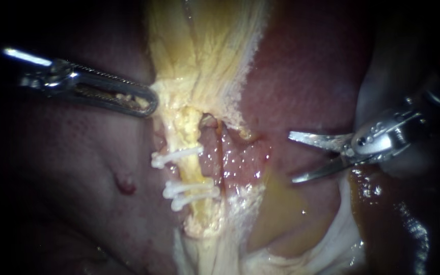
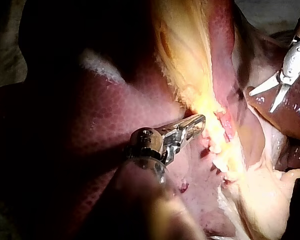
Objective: Go to the cutting position left tube
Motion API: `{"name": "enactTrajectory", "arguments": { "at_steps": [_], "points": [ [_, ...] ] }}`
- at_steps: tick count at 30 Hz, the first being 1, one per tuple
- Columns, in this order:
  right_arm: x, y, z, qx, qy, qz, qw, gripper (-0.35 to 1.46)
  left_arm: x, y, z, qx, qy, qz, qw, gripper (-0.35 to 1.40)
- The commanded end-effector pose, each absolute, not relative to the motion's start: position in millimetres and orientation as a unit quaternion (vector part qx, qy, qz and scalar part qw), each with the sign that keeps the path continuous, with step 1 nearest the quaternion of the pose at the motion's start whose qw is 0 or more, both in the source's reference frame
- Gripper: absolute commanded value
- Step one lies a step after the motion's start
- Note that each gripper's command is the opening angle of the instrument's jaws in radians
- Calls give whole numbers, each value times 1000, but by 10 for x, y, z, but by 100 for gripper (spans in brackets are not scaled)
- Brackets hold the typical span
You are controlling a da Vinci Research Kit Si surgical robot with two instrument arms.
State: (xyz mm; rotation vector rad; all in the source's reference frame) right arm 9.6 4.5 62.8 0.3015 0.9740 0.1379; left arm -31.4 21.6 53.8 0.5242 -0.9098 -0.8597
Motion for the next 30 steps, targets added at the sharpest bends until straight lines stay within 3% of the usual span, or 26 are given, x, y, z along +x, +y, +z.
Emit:
{"name": "enactTrajectory", "arguments": {
  "at_steps": [1,16,30],
  "points": [
    [102,41,629,146,469,61,869,145,-315,215,538,242,-421,-398,779,-35],
    [172,6,663,209,478,66,851,145,-323,211,539,240,-420,-399,779,-35],
    [194,7,730,273,471,81,835,144,-325,209,538,242,-421,-398,779,-35]
  ]
}}
